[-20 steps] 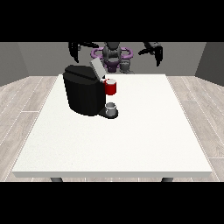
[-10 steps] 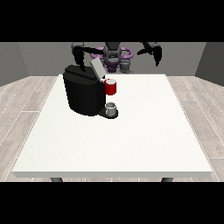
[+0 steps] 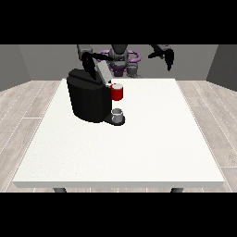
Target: Insert the coffee pod into the coffee machine and close the lid
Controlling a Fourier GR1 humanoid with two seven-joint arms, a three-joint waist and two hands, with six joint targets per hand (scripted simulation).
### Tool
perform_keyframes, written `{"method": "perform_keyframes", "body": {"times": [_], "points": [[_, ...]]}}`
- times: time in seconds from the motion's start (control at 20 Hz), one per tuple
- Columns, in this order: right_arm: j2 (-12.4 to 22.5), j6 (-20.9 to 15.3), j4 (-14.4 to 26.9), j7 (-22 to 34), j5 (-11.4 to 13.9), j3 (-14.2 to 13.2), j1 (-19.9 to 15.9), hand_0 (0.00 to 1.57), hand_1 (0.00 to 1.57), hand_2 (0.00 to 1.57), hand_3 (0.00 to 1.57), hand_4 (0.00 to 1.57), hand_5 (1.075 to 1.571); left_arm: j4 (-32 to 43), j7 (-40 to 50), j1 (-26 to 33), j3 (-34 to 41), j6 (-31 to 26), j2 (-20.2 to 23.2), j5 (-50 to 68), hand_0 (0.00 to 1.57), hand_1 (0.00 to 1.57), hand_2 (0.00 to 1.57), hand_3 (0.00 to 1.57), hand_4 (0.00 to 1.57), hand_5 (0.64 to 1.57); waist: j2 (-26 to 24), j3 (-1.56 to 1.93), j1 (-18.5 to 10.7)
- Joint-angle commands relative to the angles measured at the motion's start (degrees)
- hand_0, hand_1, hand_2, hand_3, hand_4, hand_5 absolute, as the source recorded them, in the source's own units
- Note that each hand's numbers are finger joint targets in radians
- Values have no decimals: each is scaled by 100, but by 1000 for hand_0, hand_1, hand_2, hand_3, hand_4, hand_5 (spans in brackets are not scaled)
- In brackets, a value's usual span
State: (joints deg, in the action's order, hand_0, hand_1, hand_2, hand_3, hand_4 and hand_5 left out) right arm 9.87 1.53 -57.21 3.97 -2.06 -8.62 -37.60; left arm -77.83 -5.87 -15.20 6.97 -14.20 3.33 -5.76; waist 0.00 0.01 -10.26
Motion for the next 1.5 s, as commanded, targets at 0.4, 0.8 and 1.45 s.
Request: {"method": "perform_keyframes", "body": {"times": [0.4, 0.8, 1.45], "points": [[167, 27, 168, 47, 327, 247, -914, 0, 0, 0, 0, 118, 1571, -223, -185, 275, -22, 71, 233, -101, 0, 0, 0, 0, 348, 1571, 445, -2, -69], [31, -115, 177, 64, 540, 420, -1376, 0, 0, 0, 0, 0, 1571, -411, 92, 55, -285, 139, 61, -188, 0, 0, 0, 0, 411, 1571, 564, -1, -407], [116, -512, -550, 851, 1000, 792, -1833, 0, 0, 0, 0, 241, 1571, -321, -57, -376, -372, 86, -26, -141, 0, 0, 0, 0, 386, 1571, 862, 2, -986]]}}
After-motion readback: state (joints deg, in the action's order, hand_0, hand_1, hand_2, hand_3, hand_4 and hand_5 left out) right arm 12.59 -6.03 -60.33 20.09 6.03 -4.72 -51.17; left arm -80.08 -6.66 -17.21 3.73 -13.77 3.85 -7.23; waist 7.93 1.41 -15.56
